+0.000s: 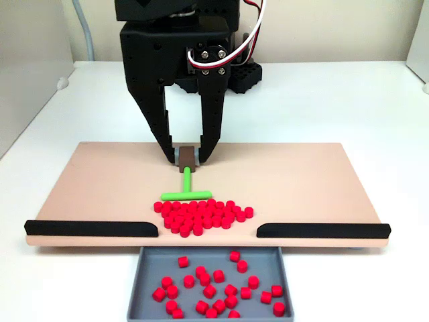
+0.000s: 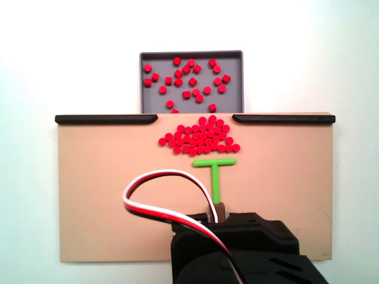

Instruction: Gather the bottom side granules

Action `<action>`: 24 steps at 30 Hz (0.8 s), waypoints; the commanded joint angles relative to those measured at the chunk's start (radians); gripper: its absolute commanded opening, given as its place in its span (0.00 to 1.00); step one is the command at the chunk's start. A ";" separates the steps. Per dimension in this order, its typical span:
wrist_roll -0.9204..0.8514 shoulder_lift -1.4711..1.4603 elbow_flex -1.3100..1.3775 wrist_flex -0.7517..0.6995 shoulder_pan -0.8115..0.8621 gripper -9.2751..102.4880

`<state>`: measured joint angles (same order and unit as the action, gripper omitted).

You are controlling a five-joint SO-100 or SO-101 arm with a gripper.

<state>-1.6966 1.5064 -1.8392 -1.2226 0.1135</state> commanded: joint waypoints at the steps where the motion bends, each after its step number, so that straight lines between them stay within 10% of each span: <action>1: 0.008 0.083 0.015 -0.067 -0.014 0.08; 24: 0.158 0.221 0.114 -0.233 -0.115 0.08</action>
<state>-1.5370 1.7257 -1.7625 -1.4557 -0.0061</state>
